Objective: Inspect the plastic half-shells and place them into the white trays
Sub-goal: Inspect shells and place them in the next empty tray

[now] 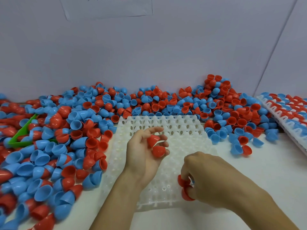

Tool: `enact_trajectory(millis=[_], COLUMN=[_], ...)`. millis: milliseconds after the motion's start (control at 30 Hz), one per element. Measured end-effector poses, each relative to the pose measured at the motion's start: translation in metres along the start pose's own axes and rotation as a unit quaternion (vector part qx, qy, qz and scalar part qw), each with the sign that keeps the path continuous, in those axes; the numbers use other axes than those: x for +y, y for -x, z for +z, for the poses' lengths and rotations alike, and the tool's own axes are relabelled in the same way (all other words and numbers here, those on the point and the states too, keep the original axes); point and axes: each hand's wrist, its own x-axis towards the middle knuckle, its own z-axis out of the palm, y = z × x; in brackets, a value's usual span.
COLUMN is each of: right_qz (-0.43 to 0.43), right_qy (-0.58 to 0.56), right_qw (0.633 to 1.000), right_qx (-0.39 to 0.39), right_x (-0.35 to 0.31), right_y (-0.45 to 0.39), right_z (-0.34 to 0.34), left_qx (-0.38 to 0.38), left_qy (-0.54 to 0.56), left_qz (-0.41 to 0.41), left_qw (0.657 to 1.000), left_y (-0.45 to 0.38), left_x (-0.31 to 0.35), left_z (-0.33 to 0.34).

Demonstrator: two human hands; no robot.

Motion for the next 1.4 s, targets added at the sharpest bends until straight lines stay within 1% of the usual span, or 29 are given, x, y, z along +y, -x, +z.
enact_trajectory(millis=[267, 367, 467, 567, 600, 667, 733, 800, 833, 933, 1033, 1200, 1300, 1400], right_qz=[-0.004, 0.003, 0.003, -0.005, -0.013, -0.041, -0.056, -0.045, -0.036, -0.020, -0.021, -0.031, -0.035, -0.040], right_qy=[0.051, 0.045, 0.000, -0.070, -0.093, -0.146, -0.228, -0.328, -0.373, -0.470, -0.544, -0.576, -0.569, -0.576], right_qw=[0.999, 0.999, 1.000, 0.997, 0.995, 0.987, 0.964, 0.923, 0.901, 0.853, 0.809, 0.783, 0.783, 0.775], right_qx=[0.008, -0.001, -0.014, -0.021, -0.011, 0.045, 0.129, 0.196, 0.216, 0.227, 0.221, 0.232, 0.248, 0.257], right_x=[-0.016, -0.012, -0.003, 0.012, 0.018, 0.028, 0.032, 0.030, 0.027, 0.021, 0.020, 0.026, 0.027, 0.027], right_y=[-0.001, -0.001, -0.002, -0.003, -0.005, -0.015, -0.029, -0.042, -0.046, -0.053, -0.052, -0.046, -0.045, -0.046], right_z=[0.000, -0.002, -0.005, -0.016, -0.021, -0.029, -0.030, -0.025, -0.019, -0.003, 0.006, 0.012, 0.013, 0.015], left_qx=[0.031, 0.039, 0.036, 0.034, 0.031, 0.022, 0.019, 0.030, 0.033, 0.012, -0.031, -0.072, -0.055, -0.048], left_qy=[0.004, -0.013, -0.048, -0.109, -0.122, -0.134, -0.153, -0.199, -0.226, -0.286, -0.308, -0.312, -0.323, -0.309], left_qz=[-0.015, -0.009, 0.022, 0.063, 0.075, 0.096, 0.119, 0.148, 0.165, 0.209, 0.213, 0.212, 0.206, 0.205], left_qw=[0.999, 0.999, 0.998, 0.991, 0.989, 0.986, 0.981, 0.968, 0.959, 0.935, 0.927, 0.923, 0.922, 0.928], left_y=[-0.003, -0.003, -0.004, -0.006, -0.006, -0.006, -0.005, -0.006, -0.006, -0.007, -0.006, -0.005, -0.006, -0.006], left_x=[-0.004, -0.005, -0.006, -0.006, -0.006, -0.006, -0.007, -0.009, -0.009, -0.009, -0.010, -0.012, -0.014, -0.014], left_z=[-0.001, 0.000, -0.001, -0.002, -0.002, -0.001, -0.002, -0.005, -0.006, -0.008, -0.008, -0.007, -0.006, -0.007])
